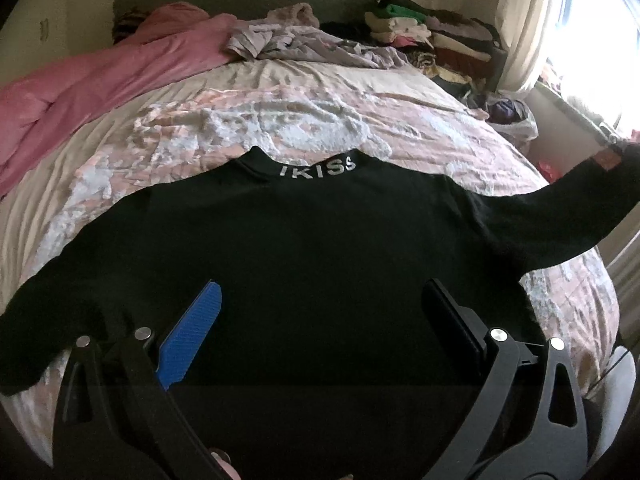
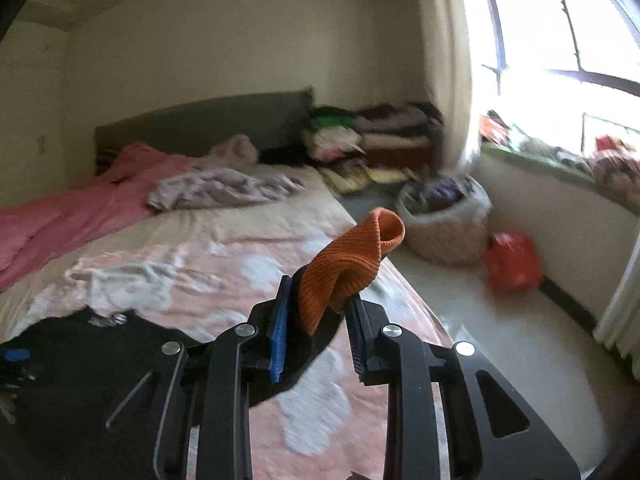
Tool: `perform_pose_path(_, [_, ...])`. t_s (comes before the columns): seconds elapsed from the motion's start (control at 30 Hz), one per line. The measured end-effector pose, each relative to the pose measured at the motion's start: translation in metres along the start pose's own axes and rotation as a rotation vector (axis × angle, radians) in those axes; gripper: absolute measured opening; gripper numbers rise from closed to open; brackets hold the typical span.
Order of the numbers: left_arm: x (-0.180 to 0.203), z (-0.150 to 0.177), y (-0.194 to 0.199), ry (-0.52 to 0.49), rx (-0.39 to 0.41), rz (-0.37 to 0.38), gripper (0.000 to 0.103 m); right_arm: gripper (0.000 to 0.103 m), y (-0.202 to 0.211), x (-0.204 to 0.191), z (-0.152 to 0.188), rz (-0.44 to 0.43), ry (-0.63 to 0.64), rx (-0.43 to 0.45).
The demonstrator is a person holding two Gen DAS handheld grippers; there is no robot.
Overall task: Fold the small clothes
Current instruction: 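Lift the sleeve with the right gripper and carry it across the shirt body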
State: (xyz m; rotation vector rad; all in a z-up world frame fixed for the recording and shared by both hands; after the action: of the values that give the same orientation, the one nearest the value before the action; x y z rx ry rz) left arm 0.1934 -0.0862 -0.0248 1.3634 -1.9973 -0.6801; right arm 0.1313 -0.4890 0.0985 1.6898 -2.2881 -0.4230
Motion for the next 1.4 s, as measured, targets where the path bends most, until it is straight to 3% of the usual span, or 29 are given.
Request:
perform_pose_path(0.23, [-0.015,-0.006,0.012,0.036,0.035,-0.010,0.094,0.024,0.009,-0.076,-0.035,-0.188,0.029,0.018])
perform_pose_path(0.47, [-0.044,-0.010,0.018,0.111,0.041,-0.002,0.094,0.024,0.020,-0.162,-0.038,-0.378,0.079,0.008])
perform_pose_path(0.67, [-0.070,-0.006,0.014,0.194,0.030,0.042,0.094,0.024,0.021,-0.239,-0.008,-0.502,0.193,-0.022])
perform_pose_path(0.97, [-0.110,0.002,0.007,0.355,0.012,0.135,0.094,0.024,0.001,-0.307,0.053,-0.568,0.307,-0.110])
perform_pose_path(1.07, [-0.120,0.003,0.007,0.404,0.015,0.158,0.094,0.030,-0.001,-0.327,0.074,-0.609,0.359,-0.138])
perform_pose_path(1.17, [-0.126,0.005,0.006,0.436,0.012,0.180,0.094,0.050,0.002,-0.339,0.088,-0.676,0.379,-0.159])
perform_pose_path(1.27, [-0.133,0.010,0.004,0.484,0.011,0.227,0.094,0.051,0.003,-0.341,0.096,-0.740,0.375,-0.184])
perform_pose_path(1.4, [-0.136,0.014,0.000,0.535,0.007,0.276,0.094,0.059,-0.001,-0.328,0.089,-0.732,0.337,-0.180])
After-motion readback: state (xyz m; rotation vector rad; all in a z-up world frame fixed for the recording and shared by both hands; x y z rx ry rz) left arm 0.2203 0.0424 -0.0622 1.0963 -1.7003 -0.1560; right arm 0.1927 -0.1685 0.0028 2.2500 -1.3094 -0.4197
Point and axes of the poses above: each gripper's, at about its wrist camera, not at the fingertips, and y roughly against the way its jaws point, x to its right, z to its underside, the point moved 1 cm from there along -y, roughly the way its jaws point, and after that the axes turned 8 degrees about z, right-handed, at the moved point
